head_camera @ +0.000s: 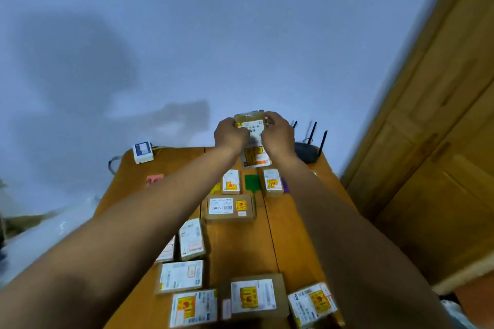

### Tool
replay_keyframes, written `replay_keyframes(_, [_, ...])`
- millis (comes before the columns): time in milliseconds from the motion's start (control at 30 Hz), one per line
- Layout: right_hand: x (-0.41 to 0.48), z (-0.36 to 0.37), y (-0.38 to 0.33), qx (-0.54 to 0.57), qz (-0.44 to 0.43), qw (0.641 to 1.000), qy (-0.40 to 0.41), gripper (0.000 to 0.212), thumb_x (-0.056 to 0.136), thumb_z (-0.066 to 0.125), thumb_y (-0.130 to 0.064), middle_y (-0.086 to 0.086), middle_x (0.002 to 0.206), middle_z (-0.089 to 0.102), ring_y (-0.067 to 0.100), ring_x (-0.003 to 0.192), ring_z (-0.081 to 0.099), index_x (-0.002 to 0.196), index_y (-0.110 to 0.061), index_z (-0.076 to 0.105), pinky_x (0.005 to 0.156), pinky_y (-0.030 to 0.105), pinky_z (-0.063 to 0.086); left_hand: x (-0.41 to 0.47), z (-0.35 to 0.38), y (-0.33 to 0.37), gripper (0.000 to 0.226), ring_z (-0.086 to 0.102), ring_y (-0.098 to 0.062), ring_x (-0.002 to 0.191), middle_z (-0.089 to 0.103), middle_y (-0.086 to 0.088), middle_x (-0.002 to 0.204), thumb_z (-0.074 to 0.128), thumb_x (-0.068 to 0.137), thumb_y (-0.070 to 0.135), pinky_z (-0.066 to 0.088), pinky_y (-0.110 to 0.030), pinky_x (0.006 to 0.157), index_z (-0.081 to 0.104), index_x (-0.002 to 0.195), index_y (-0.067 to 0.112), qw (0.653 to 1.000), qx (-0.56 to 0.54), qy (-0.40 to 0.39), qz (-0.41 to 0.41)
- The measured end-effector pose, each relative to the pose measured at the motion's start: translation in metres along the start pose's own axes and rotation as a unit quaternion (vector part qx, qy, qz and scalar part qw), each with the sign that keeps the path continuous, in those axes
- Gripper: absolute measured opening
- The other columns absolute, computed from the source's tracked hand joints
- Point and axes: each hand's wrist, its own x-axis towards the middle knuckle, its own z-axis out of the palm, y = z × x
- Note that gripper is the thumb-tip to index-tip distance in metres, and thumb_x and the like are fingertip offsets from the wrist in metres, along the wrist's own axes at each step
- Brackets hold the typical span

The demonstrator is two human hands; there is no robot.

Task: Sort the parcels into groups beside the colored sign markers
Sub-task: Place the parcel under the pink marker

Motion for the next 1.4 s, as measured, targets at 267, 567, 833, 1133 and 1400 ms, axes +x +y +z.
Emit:
replay_keyframes(267, [-0.033, 0.031, -0.086, 0.089, -0.139, 0.985, 0.046, 0.056, 0.085, 0.055, 0.007, 0.001, 0.132, 0.059, 0.013, 0.116, 0.058, 0.134, -0.021, 0.058, 0.094, 0.04, 0.057, -0.03, -0.094, 0.05, 0.045, 0.064, -0.023, 0.106, 0.066, -0.007, 0.122, 0.056, 0.082, -0.003, 0.056, -0.03, 0.083, 0.055, 0.124, 0.012, 0.981, -0.138, 0.09, 0.1])
replay_keyframes(567, [-0.06, 0.068, -0.165, 0.163, -0.222, 0.961, 0.041, 0.066, 0.091, 0.05, 0.0, -0.008, 0.141, 0.054, 0.011, 0.134, 0.046, 0.141, -0.043, 0.047, 0.093, 0.026, 0.055, -0.056, -0.193, 0.08, 0.062, 0.065, -0.014, 0.102, 0.058, -0.005, 0.127, 0.05, 0.078, -0.012, 0.055, -0.016, 0.059, 0.054, 0.127, 0.026, 0.938, -0.254, 0.112, 0.206])
replay_keyframes(833, [-0.055, 0.065, -0.206, 0.252, -0.252, 0.933, -0.047, 0.053, 0.093, 0.058, -0.011, 0.0, 0.139, 0.058, 0.02, 0.126, 0.059, 0.141, -0.032, 0.052, 0.088, 0.048, 0.061, -0.066, -0.237, 0.09, 0.066, 0.063, -0.015, 0.112, 0.059, -0.002, 0.129, 0.053, 0.081, -0.015, 0.062, -0.028, 0.073, 0.054, 0.131, 0.029, 0.925, -0.246, 0.123, 0.264])
replay_keyframes(1133, [-0.055, 0.067, -0.197, 0.237, -0.236, 0.942, -0.04, 0.048, 0.09, 0.059, -0.025, -0.002, 0.138, 0.061, 0.02, 0.124, 0.06, 0.138, -0.025, 0.057, 0.089, 0.047, 0.061, -0.07, -0.245, 0.088, 0.061, 0.065, -0.02, 0.113, 0.064, -0.001, 0.128, 0.059, 0.086, -0.012, 0.062, -0.037, 0.084, 0.057, 0.133, 0.025, 0.933, -0.207, 0.101, 0.276])
replay_keyframes(1400, [-0.053, 0.053, -0.179, 0.218, -0.211, 0.952, -0.034, 0.045, 0.09, 0.059, -0.028, -0.002, 0.135, 0.063, 0.023, 0.121, 0.062, 0.135, -0.03, 0.06, 0.089, 0.048, 0.06, -0.059, -0.22, 0.085, 0.059, 0.072, -0.008, 0.096, 0.073, 0.014, 0.108, 0.068, 0.093, 0.015, 0.057, -0.025, 0.069, 0.046, 0.143, 0.038, 0.963, -0.172, -0.008, 0.209])
